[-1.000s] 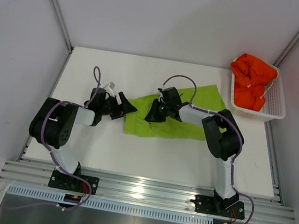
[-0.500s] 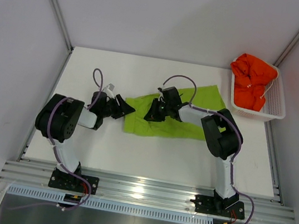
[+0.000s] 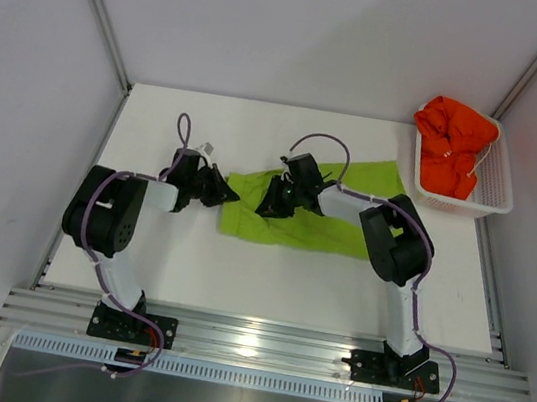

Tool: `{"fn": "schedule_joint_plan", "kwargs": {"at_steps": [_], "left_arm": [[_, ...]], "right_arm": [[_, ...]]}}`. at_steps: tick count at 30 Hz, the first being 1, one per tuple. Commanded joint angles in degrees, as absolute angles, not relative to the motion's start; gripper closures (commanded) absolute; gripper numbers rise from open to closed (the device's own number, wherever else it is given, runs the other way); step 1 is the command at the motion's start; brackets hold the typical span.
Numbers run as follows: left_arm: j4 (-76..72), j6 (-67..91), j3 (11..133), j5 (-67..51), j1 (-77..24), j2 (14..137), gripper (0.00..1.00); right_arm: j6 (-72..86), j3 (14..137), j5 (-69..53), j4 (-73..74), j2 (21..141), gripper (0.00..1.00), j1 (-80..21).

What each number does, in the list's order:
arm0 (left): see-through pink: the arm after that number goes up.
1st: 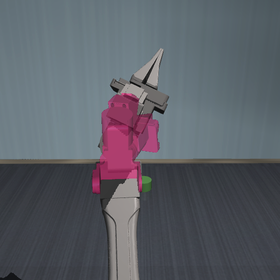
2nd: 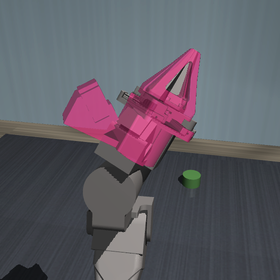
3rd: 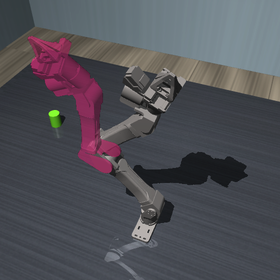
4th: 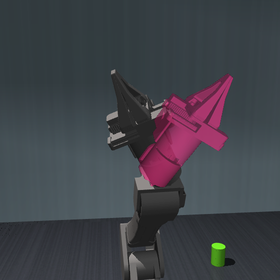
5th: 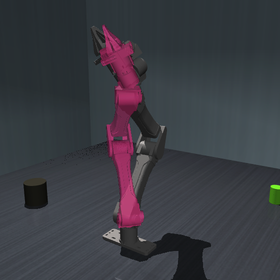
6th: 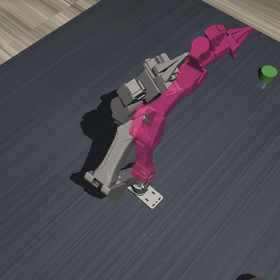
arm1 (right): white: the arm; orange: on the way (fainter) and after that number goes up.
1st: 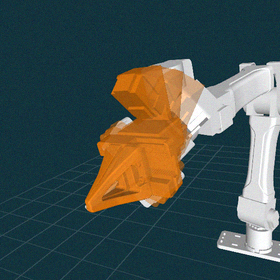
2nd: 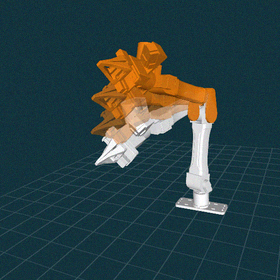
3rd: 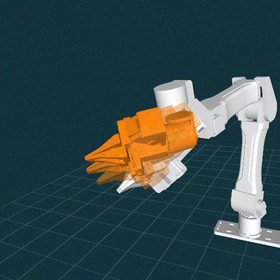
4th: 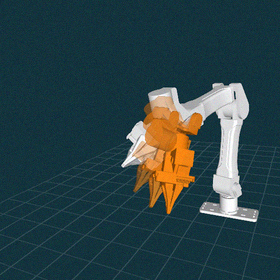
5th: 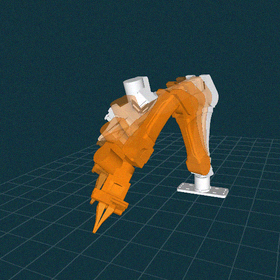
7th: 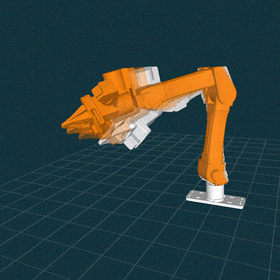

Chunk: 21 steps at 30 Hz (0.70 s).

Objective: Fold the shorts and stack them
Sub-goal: Fold the shorts

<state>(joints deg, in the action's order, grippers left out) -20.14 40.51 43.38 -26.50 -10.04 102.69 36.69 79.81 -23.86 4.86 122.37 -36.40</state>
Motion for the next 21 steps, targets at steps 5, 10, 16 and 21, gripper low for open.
{"fn": "schedule_joint_plan", "kwargs": {"at_steps": [5,10,16,21], "left_arm": [[4.56,31.21,50.89,-19.17,-10.46,96.33,1.0],[13.17,28.13,54.66,-9.33,-10.55,95.54,1.0],[15.99,25.49,55.02,-3.27,-10.55,94.48,1.0],[12.14,23.56,52.3,-3.69,-11.51,92.2,1.0]], "right_arm": [[29.98,80.77,-22.95,17.75,111.9,0.62,-29.89],[26.81,79.89,-15.83,22.41,104.42,0.48,-23.22],[26.72,78.75,-0.55,22.85,99.24,0.4,-16.97],[28.91,80.59,6.15,21.01,101.5,0.32,-13.1]]}}
